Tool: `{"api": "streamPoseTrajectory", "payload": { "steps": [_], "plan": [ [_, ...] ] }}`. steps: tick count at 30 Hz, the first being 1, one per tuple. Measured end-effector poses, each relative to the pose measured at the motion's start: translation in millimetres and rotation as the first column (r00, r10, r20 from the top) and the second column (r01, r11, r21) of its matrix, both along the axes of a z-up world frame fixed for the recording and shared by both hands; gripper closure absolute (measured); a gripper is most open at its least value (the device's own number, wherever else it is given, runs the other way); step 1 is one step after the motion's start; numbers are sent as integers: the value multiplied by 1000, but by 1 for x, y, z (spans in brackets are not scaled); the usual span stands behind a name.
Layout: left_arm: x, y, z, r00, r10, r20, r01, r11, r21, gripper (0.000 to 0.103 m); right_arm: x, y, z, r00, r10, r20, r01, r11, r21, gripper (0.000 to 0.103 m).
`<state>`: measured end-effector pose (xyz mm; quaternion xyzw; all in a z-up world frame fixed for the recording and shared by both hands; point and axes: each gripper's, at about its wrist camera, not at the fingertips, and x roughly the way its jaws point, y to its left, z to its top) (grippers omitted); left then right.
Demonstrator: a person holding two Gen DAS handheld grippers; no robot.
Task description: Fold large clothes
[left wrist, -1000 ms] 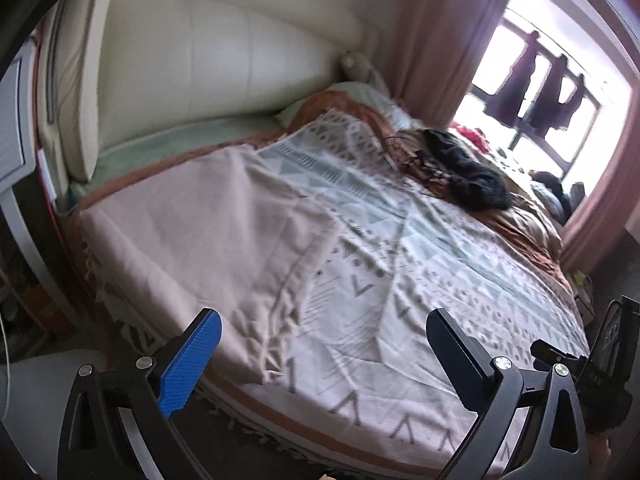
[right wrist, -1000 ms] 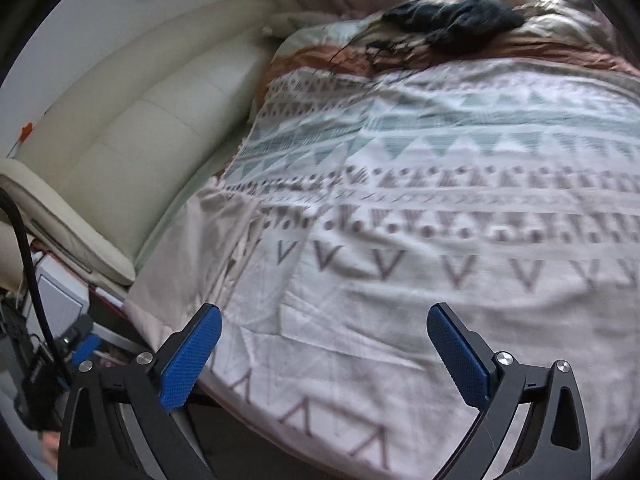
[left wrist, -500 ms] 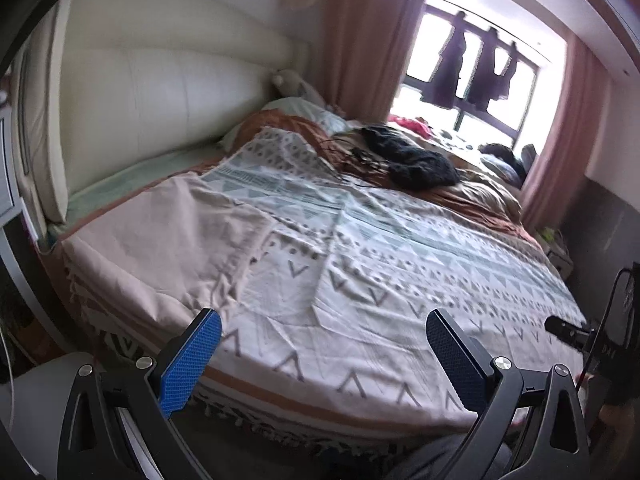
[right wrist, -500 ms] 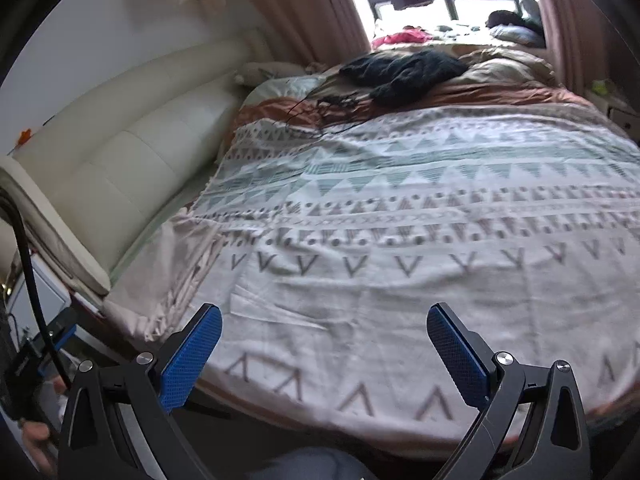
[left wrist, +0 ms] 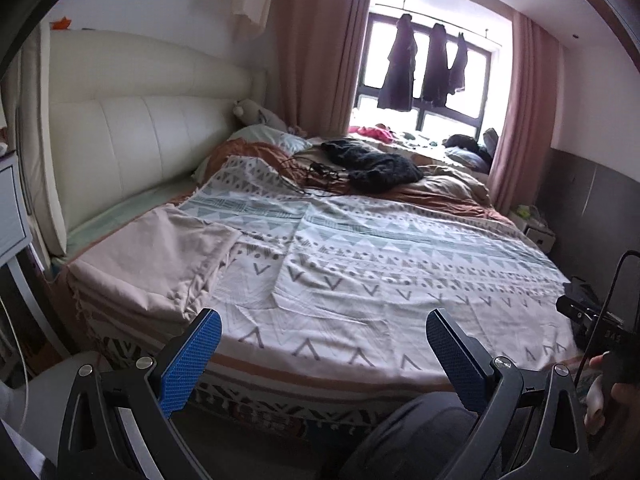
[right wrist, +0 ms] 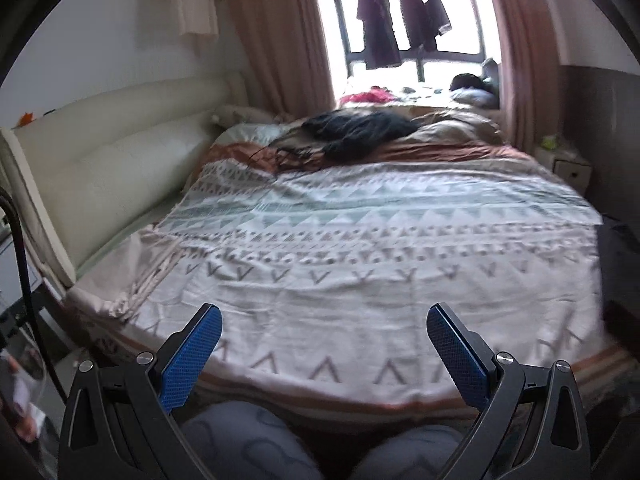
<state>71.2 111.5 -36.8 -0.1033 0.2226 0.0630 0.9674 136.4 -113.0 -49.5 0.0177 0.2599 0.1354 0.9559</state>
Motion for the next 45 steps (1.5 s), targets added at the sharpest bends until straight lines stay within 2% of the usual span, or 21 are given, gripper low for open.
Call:
{"api": "streamPoseTrajectory", "payload": {
  "steps": [7, 18, 30, 39, 45],
  "plan": [
    [-32, -29, 1, 1000, -25, 18, 24, 999, 36, 1, -44, -32, -2, 999, -25, 34, 25, 1000, 1, 0],
    [-79, -70, 4, 998, -57, 41, 51, 991, 124, 1, -106, -69, 2, 998, -33, 50, 30, 998, 58, 0],
    [-104, -88, 4, 994, -76, 75, 63, 984, 164, 1, -126, -73, 5, 997, -39, 69, 36, 998, 46, 0],
    [-107, -79, 10, 994, -72, 80, 63, 992, 109, 1, -126, -70, 6, 997, -36, 66, 33, 998, 48, 0],
    [-111, -81, 9, 995, -64, 82, 54, 991, 124, 1, -123, -66, 5, 998, -31, 53, 29, 999, 40, 0]
  ]
}}
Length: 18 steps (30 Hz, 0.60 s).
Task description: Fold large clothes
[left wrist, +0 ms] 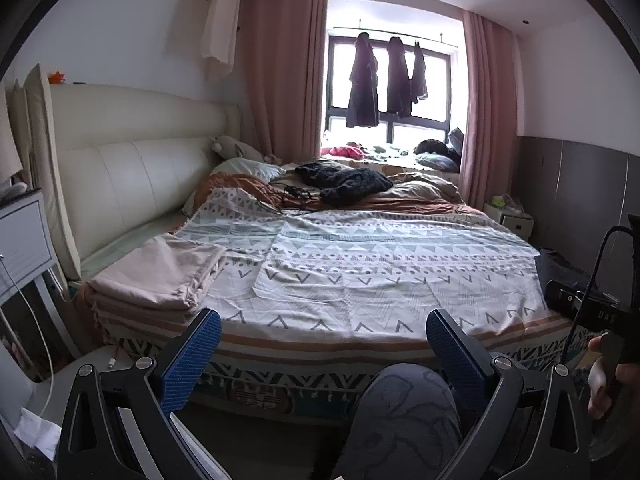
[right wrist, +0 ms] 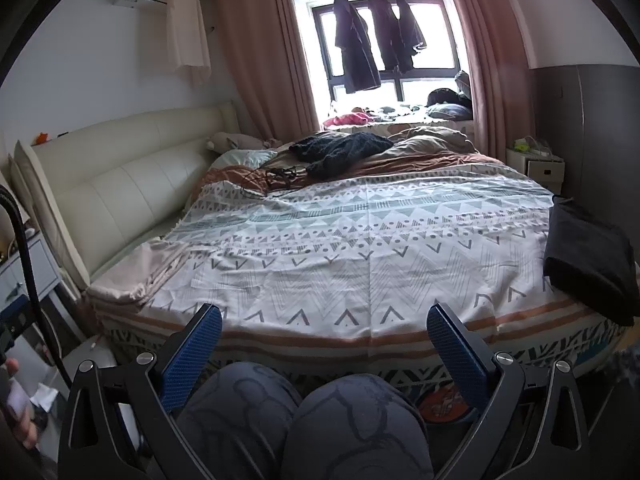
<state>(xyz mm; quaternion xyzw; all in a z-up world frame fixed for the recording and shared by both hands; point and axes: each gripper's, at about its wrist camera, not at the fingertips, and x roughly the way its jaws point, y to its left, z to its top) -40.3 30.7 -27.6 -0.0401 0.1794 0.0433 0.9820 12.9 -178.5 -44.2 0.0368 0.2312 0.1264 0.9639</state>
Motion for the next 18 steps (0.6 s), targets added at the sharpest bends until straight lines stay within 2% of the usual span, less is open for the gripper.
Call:
{"api": "streamPoseTrajectory", "payload": {
  "steps": [18],
  "plan": [
    [-4, 0, -4, 999, 31, -9, -31, 999, 7, 1, 3, 1, -2, 1000, -5, -15, 6, 1000, 12, 0]
  ]
}}
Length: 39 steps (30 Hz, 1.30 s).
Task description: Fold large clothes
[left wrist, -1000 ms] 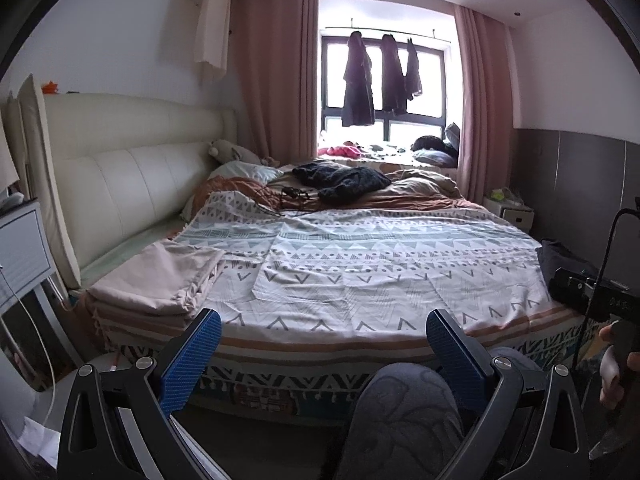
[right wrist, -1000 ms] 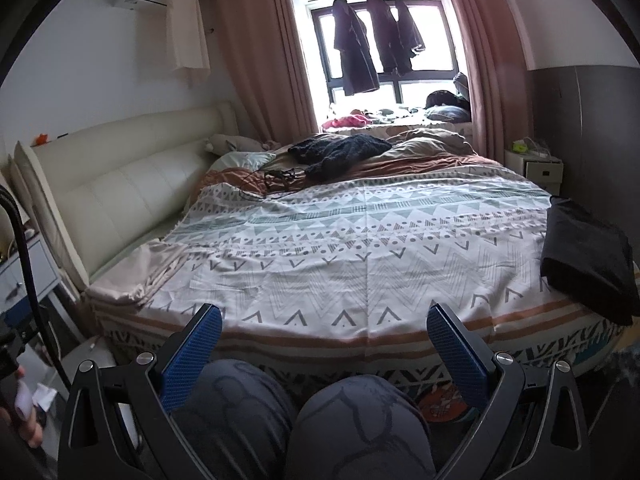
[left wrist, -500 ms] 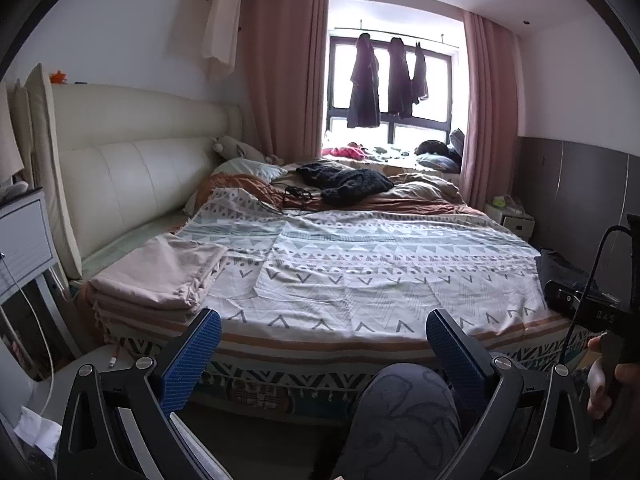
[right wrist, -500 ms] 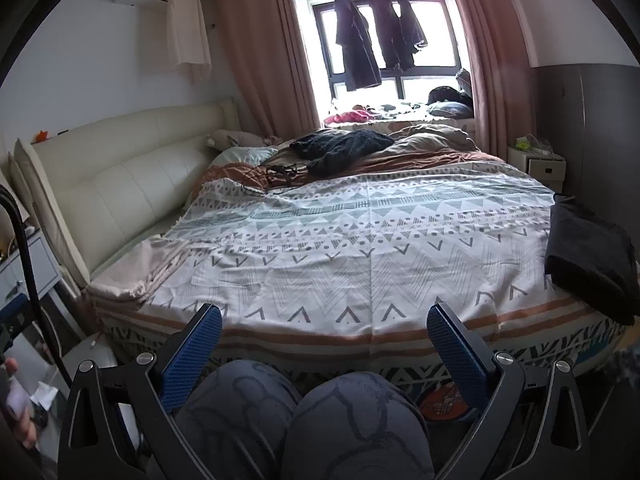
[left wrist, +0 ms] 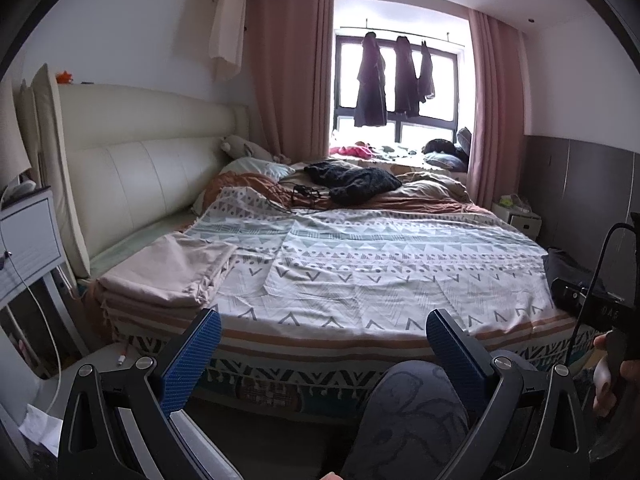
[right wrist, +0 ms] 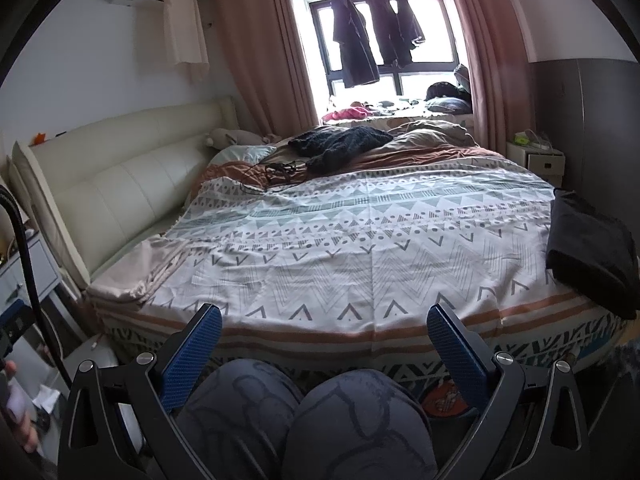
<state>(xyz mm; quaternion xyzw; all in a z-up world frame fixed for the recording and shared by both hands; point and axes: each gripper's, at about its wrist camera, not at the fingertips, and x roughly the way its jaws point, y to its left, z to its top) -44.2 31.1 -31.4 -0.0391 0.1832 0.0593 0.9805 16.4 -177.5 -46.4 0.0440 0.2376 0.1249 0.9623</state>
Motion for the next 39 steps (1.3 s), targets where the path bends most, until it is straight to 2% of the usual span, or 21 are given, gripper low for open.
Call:
{"api": "streamPoseTrajectory", "payload": {
  "steps": [39],
  "plan": [
    [-6, 2, 1, 1000, -1, 8, 1, 1000, -5, 1, -9, 6, 1, 999, -31, 10, 31, 1000, -5, 0]
  ]
}}
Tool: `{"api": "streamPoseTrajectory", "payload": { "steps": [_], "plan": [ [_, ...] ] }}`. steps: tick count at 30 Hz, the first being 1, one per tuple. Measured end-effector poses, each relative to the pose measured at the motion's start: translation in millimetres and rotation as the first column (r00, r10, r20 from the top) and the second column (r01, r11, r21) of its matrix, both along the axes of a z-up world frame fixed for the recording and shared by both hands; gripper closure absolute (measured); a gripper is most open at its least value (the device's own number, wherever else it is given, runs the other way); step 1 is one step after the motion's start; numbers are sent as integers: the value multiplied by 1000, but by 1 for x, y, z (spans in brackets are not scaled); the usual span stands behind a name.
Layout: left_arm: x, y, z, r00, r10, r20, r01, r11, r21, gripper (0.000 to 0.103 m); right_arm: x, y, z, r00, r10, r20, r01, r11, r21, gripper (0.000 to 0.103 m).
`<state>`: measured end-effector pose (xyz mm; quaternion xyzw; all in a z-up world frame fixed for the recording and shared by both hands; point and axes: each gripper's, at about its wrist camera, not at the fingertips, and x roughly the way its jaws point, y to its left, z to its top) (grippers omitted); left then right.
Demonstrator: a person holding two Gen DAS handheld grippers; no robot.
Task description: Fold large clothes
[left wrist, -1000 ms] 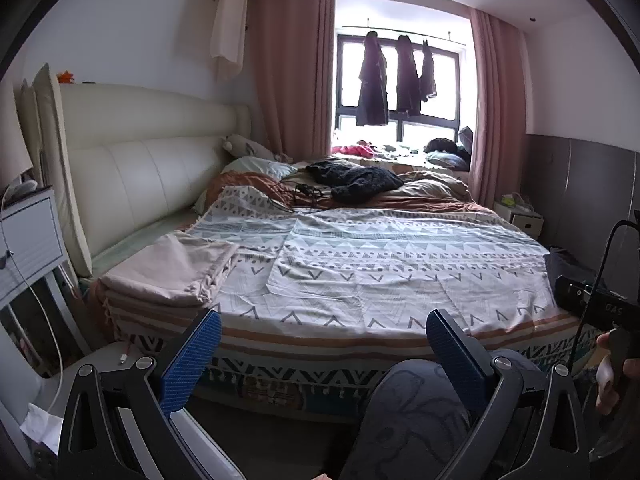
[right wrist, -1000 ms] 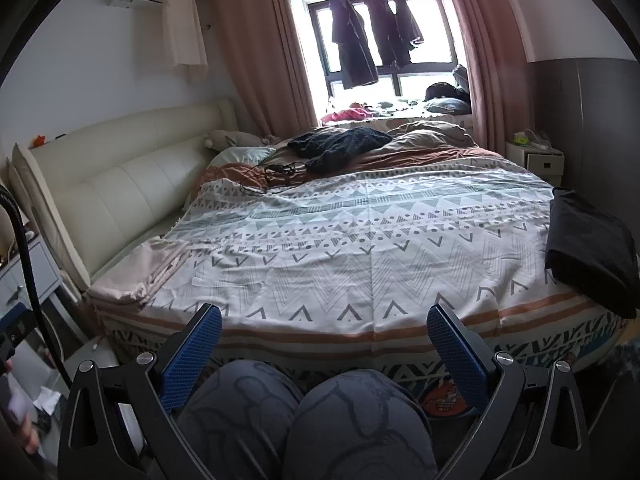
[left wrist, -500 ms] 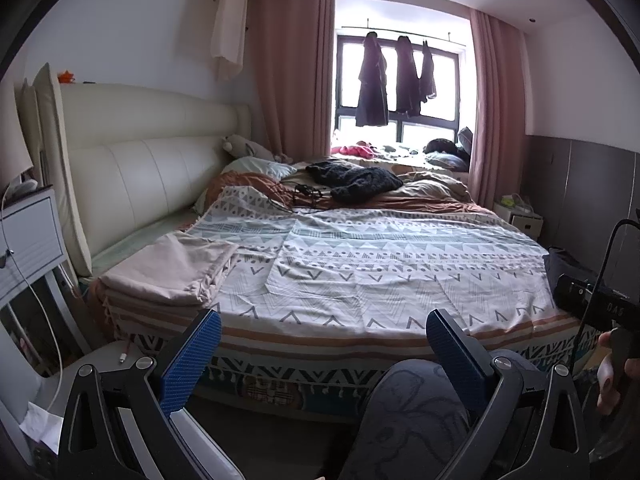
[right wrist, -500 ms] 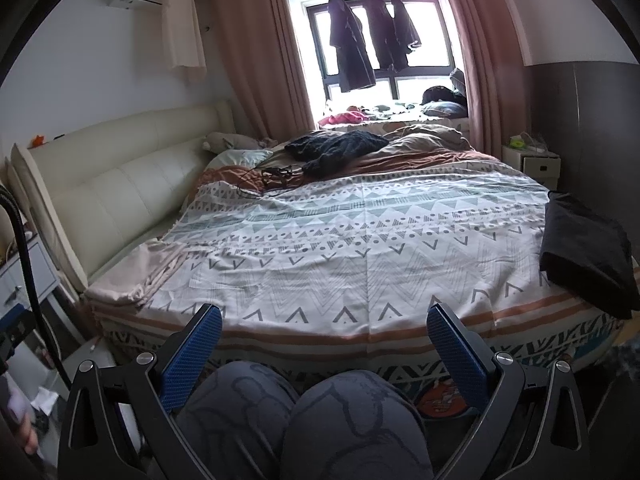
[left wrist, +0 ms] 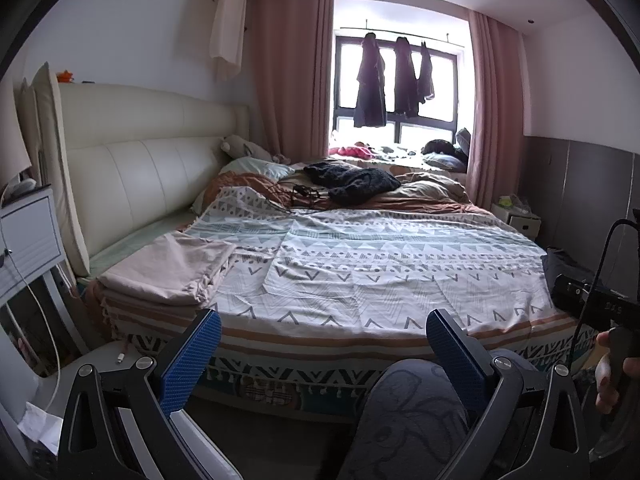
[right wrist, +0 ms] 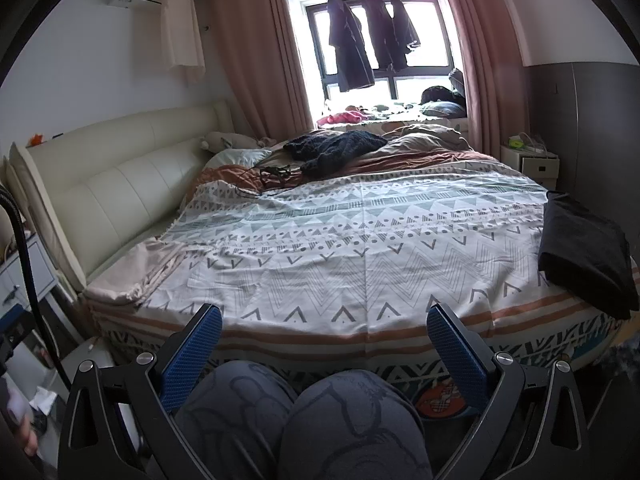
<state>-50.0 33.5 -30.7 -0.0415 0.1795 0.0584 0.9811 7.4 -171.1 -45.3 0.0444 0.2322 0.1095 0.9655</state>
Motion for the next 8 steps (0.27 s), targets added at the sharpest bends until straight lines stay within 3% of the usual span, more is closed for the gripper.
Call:
{"api": "streamPoseTrajectory", "payload": {
  "steps": [8],
  "plan": [
    [0, -3, -1, 1000, -8, 4, 8, 1000, 6, 1, 0, 0, 0, 1000, 0, 0, 0, 1000, -1, 0]
  ]
}}
